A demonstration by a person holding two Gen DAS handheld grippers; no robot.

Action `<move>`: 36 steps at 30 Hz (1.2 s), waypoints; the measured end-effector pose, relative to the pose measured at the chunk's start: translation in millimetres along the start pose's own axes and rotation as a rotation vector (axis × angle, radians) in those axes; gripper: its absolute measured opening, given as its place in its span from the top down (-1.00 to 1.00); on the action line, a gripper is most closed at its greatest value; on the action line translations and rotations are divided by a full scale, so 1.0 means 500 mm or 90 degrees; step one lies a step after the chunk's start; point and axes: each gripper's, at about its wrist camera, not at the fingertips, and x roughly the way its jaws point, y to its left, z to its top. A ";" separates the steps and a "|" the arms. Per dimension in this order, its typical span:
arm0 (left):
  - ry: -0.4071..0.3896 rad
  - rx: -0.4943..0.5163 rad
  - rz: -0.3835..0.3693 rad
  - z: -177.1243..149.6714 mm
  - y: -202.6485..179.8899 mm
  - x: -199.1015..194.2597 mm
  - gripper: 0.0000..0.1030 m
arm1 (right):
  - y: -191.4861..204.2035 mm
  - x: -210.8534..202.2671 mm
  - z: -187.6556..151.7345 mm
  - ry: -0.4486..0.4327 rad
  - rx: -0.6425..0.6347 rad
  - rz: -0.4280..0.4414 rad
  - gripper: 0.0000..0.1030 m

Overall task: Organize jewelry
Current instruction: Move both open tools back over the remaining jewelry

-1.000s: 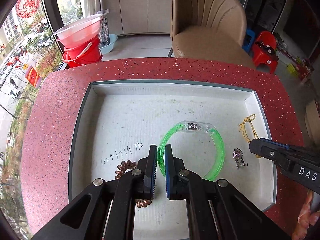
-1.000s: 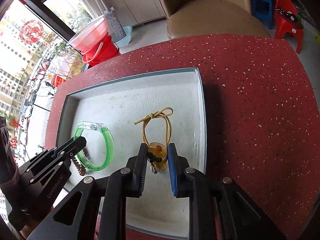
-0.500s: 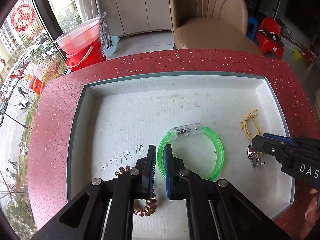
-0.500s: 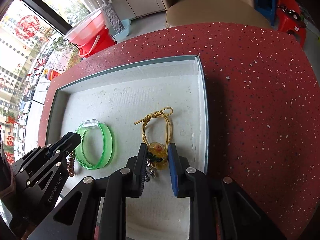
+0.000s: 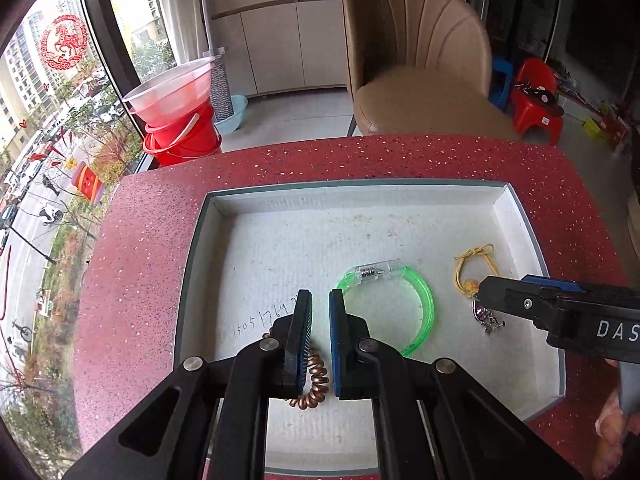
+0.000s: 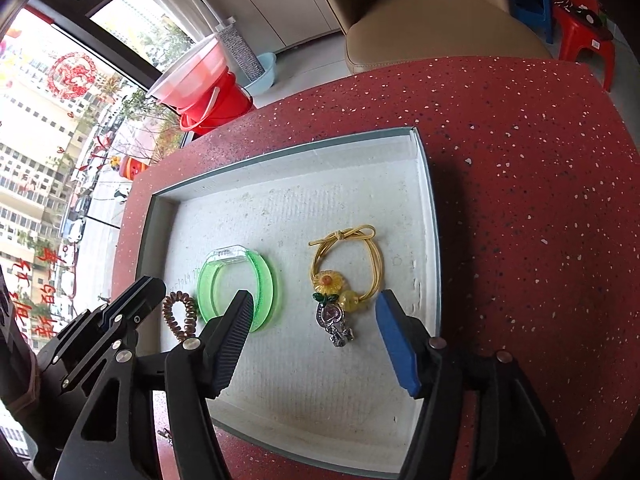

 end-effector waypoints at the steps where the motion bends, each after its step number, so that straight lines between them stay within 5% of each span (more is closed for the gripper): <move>1: -0.003 -0.003 -0.002 -0.003 0.004 -0.007 0.50 | 0.004 -0.006 -0.003 -0.003 0.000 0.003 -0.34; 19: 0.015 -0.021 -0.026 -0.143 0.084 -0.107 0.50 | 0.100 -0.086 -0.144 -0.011 -0.004 0.046 -0.50; 20: 0.018 -0.023 -0.027 -0.153 0.089 -0.112 0.45 | 0.105 -0.089 -0.155 -0.008 -0.006 0.049 -0.50; 22: 0.025 -0.030 -0.027 -0.171 0.100 -0.123 -0.78 | 0.119 -0.092 -0.173 -0.001 -0.010 0.053 -0.51; 23: 0.024 -0.037 -0.019 -0.181 0.106 -0.131 -1.00 | 0.124 -0.095 -0.183 0.003 -0.012 0.054 -0.54; 30: 0.023 -0.047 -0.012 -0.247 0.133 -0.171 -1.00 | 0.139 -0.118 -0.269 0.013 -0.026 0.049 -0.60; 32: 0.031 -0.051 -0.011 -0.266 0.141 -0.176 -1.00 | 0.144 -0.126 -0.294 0.009 -0.031 0.043 -0.95; 36: 0.046 -0.049 -0.010 -0.303 0.157 -0.184 -1.00 | 0.148 -0.139 -0.336 0.000 -0.040 0.042 -0.99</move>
